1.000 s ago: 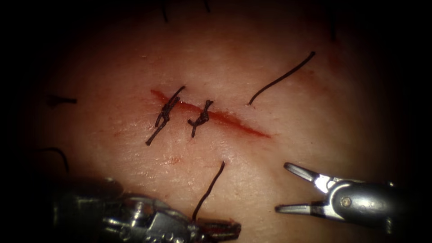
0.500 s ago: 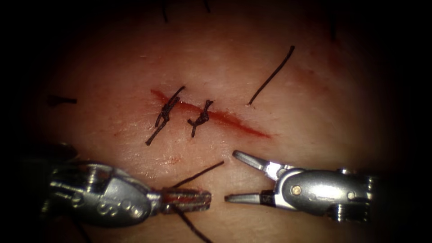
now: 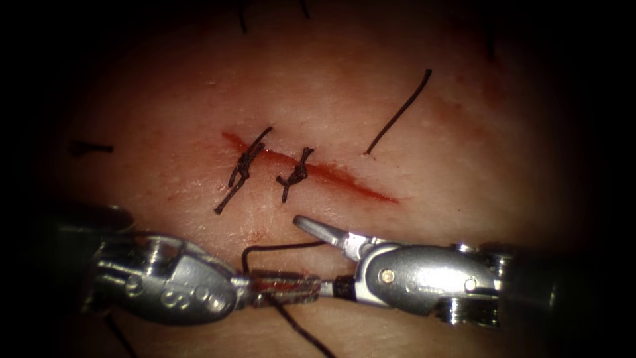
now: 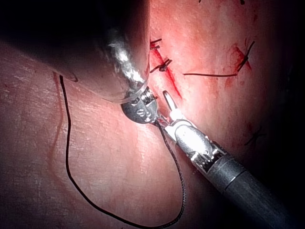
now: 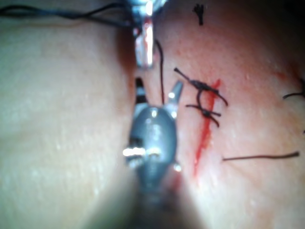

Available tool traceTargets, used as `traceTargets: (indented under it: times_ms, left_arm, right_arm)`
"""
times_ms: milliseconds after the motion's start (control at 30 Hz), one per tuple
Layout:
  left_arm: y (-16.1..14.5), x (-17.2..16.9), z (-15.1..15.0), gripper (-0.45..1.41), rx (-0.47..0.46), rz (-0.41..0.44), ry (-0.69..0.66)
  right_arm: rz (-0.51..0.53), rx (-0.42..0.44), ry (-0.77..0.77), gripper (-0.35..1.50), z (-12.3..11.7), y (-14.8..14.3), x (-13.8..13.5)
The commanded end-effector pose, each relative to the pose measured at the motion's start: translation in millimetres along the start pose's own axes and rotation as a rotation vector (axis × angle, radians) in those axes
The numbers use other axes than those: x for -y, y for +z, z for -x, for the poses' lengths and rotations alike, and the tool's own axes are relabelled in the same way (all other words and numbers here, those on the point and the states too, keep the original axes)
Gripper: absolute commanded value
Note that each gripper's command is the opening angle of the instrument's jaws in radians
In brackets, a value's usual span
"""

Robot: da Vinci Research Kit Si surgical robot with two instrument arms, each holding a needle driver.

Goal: Wound Closure
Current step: Grab the long end of the thread using the left gripper

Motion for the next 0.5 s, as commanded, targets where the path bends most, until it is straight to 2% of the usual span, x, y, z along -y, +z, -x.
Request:
traceTargets:
  times_ms: [33,367,467,500]
  left_arm:
    - [0.8,-0.7,0.1,-0.45,-0.003,0.003,-0.001]
    - [1.2,-0.9,-0.6,-0.45,-0.012,0.009,-0.002]
    - [1.2,-0.9,-0.5,-0.45,-0.012,0.009,-0.002]
    - [1.3,-0.9,-0.5,-0.45,-0.012,0.009,-0.002]
  right_arm:
    - [-0.007,-0.008,-0.008,1.23,0.1,1.2,0.3]
    - [-0.002,-0.011,-0.034,1.23,-0.1,4.4,-0.1]
    - [-0.015,-0.013,-0.042,1.16,-0.3,4.5,0.1]
    - [-0.025,-0.012,-0.043,1.03,-0.3,4.5,0.2]
